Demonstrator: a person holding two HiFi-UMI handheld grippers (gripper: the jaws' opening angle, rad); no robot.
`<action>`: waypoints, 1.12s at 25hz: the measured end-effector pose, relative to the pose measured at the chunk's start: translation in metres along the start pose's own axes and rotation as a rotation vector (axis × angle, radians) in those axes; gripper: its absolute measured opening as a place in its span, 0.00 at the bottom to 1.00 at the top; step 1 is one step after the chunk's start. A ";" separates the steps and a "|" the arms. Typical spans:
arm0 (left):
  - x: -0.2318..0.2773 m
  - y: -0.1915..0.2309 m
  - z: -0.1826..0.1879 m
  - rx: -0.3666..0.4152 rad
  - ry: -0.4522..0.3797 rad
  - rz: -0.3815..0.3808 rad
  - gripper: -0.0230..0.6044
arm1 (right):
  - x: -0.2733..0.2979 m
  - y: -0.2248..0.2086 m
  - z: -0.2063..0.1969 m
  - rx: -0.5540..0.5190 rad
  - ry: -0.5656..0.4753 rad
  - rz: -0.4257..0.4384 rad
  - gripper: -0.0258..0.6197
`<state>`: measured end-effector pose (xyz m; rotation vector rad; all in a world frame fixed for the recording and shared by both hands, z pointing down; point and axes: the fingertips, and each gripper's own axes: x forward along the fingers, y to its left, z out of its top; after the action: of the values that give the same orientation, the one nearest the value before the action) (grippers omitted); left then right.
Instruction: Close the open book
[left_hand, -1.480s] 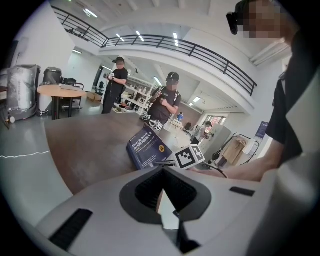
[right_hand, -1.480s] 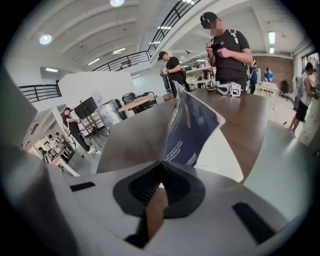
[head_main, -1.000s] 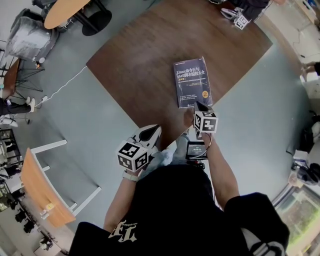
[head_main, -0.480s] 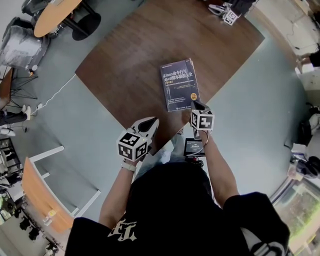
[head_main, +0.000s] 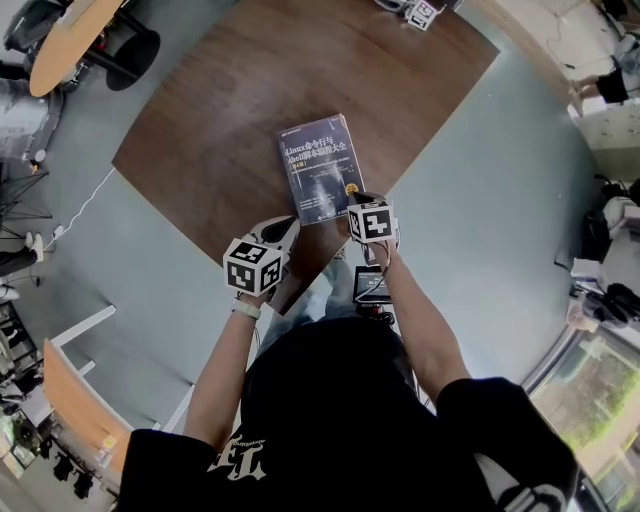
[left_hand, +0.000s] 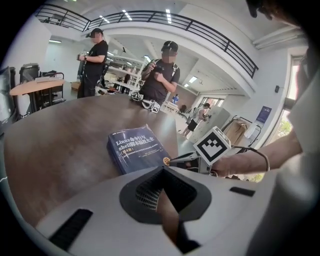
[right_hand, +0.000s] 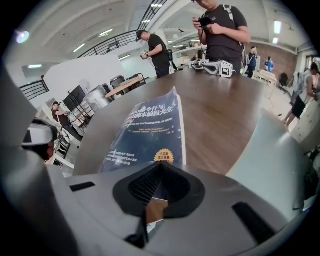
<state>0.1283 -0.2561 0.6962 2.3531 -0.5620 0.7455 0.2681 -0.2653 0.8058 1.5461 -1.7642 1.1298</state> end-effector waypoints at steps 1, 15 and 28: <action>0.004 0.003 0.000 0.003 0.009 0.002 0.04 | 0.002 0.001 -0.001 -0.002 0.014 0.009 0.03; 0.082 0.045 -0.003 -0.121 0.095 0.064 0.04 | 0.014 -0.010 -0.003 -0.256 0.236 0.023 0.02; 0.109 0.058 -0.024 -0.089 0.279 0.094 0.04 | 0.013 0.001 -0.001 -0.347 0.302 0.023 0.02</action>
<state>0.1696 -0.3054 0.8045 2.1053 -0.5727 1.0490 0.2648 -0.2717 0.8169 1.0923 -1.6683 0.9485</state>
